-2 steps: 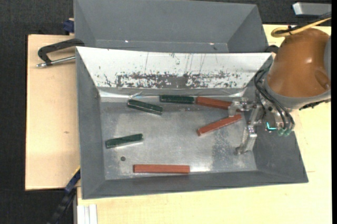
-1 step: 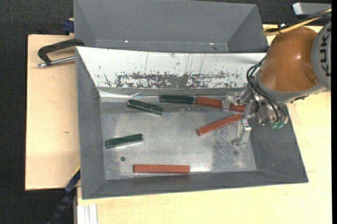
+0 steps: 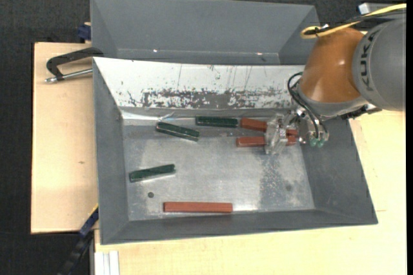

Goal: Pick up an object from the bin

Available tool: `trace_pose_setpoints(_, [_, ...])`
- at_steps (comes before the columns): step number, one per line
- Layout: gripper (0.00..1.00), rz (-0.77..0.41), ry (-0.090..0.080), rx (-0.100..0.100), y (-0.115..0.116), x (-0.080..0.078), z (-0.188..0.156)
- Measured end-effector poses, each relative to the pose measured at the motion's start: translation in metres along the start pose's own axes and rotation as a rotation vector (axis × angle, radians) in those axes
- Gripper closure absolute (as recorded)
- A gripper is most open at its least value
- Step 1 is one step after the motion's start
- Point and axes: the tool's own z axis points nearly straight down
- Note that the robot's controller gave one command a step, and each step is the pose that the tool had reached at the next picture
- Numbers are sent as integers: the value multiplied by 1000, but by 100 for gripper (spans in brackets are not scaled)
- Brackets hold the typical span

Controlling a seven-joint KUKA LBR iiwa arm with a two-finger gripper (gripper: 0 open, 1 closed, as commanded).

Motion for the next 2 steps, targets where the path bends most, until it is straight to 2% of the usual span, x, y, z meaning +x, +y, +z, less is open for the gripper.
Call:
trace_pose_setpoints(1, [0, 0, 2, 0, 0, 1, 0])
trace_pose_setpoints(2, [100, 0, 1, 0, 0, 0, 0])
